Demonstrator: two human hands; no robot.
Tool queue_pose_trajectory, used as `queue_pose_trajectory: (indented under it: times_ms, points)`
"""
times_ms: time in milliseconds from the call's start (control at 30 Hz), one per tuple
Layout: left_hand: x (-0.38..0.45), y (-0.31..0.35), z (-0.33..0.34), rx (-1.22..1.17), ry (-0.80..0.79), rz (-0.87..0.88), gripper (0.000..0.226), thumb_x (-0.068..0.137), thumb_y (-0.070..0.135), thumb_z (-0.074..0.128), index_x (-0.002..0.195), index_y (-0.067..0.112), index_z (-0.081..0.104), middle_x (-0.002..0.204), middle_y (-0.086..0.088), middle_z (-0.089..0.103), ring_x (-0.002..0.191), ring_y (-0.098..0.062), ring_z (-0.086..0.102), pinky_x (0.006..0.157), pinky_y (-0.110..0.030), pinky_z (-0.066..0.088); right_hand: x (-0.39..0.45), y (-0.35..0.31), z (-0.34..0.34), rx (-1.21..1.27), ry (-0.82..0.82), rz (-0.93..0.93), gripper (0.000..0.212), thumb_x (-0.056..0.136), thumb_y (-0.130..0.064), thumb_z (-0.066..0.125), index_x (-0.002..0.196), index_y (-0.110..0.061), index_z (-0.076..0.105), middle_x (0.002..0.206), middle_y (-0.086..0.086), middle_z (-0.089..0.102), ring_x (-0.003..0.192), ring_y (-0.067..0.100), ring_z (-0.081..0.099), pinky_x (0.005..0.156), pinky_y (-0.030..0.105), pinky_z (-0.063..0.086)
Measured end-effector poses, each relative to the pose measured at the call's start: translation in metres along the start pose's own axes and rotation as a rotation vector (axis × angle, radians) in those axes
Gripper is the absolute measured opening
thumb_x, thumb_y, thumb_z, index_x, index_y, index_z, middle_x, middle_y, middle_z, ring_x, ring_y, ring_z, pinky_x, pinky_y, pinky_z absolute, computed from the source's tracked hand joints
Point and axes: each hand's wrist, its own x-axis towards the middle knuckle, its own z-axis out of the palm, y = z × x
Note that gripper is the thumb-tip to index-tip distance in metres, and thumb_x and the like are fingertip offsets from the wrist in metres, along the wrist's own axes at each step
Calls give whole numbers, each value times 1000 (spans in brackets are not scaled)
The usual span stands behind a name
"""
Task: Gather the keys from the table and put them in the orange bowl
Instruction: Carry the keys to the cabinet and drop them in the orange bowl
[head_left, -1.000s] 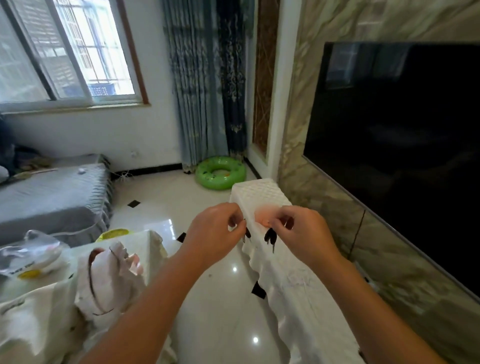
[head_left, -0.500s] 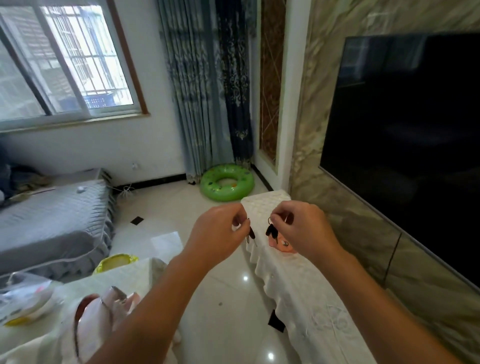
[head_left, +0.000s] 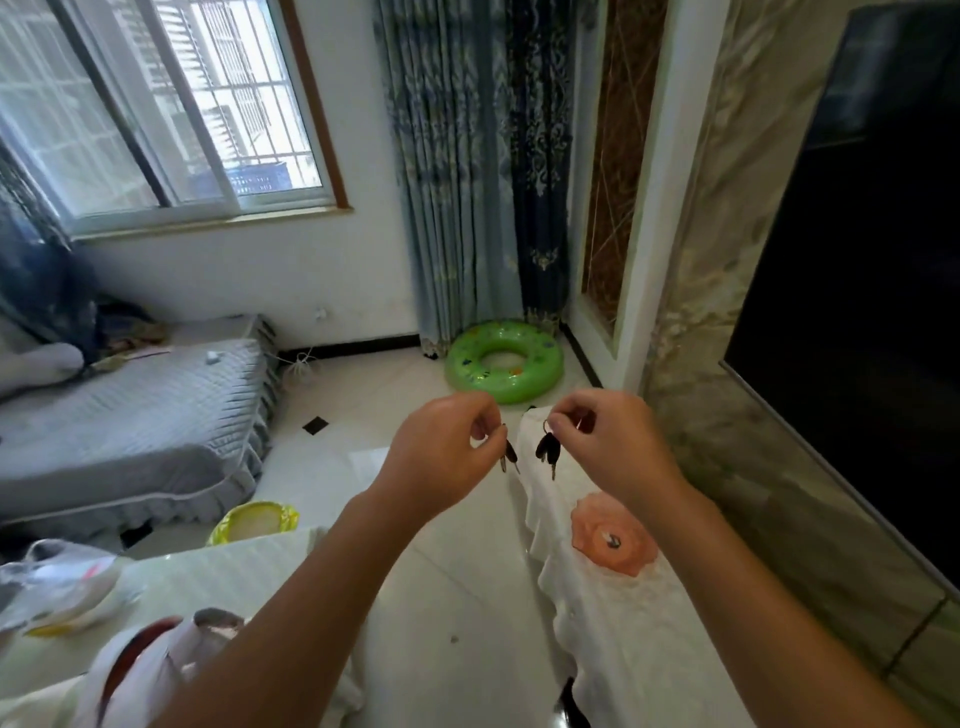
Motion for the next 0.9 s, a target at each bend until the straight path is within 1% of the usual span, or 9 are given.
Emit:
queue_pose_trajectory:
  times_ms: [67, 200, 300, 400, 500, 600, 733, 900]
  points:
    - [22, -3, 13, -3, -22, 6, 11, 86, 33, 60, 82, 23, 63, 78, 9, 66, 76, -11, 61, 72, -40, 53, 18, 14, -2, -2, 4, 8, 8, 85, -27, 67, 79, -26, 73, 66, -15, 65, 64, 5, 59, 63, 37, 53]
    - [77, -7, 47, -39, -58, 52, 10, 86, 33, 60, 81, 24, 63, 77, 10, 66, 75, -10, 60, 70, -39, 52, 50, 51, -5, -36, 53, 58, 9, 84, -28, 67, 77, -27, 72, 62, -19, 62, 61, 2, 57, 57, 29, 49]
    - [122, -12, 76, -84, -95, 91, 8, 85, 33, 61, 80, 27, 62, 77, 11, 66, 75, -6, 59, 69, -36, 52, 74, 82, -4, -54, 89, 140, 10, 83, -28, 67, 74, -29, 71, 59, -21, 61, 59, 3, 57, 52, 23, 41]
    - [166, -27, 106, -129, -150, 152, 9, 85, 33, 61, 82, 25, 63, 78, 11, 65, 75, -7, 59, 70, -37, 52, 102, 112, 4, -88, 109, 239, 9, 85, -29, 67, 77, -30, 71, 61, -18, 63, 59, 3, 59, 51, 25, 45]
    - [213, -48, 132, -169, -238, 202, 8, 87, 33, 61, 84, 26, 63, 79, 12, 65, 76, -5, 60, 71, -36, 54, 134, 134, 17, -88, 140, 337, 11, 87, -26, 67, 78, -31, 71, 64, -16, 64, 60, 3, 59, 53, 21, 44]
    - [260, -70, 157, -218, -326, 229, 7, 86, 30, 62, 82, 24, 64, 78, 11, 66, 76, -7, 62, 72, -38, 54, 160, 152, 31, -121, 166, 456, 10, 87, -26, 67, 81, -31, 71, 66, -17, 64, 61, 1, 59, 53, 16, 40]
    - [306, -79, 193, -266, -443, 292, 8, 84, 30, 62, 79, 24, 64, 77, 10, 67, 75, -8, 63, 71, -39, 54, 171, 172, 37, -161, 210, 597, 10, 86, -29, 67, 78, -34, 69, 64, -20, 62, 62, 0, 58, 54, 18, 39]
    - [322, -73, 242, -367, -529, 307, 9, 84, 32, 61, 76, 29, 60, 74, 13, 66, 74, -4, 62, 68, -35, 53, 168, 195, 38, -214, 241, 748, 14, 82, -28, 65, 71, -37, 67, 62, -21, 62, 62, -1, 57, 50, 18, 39]
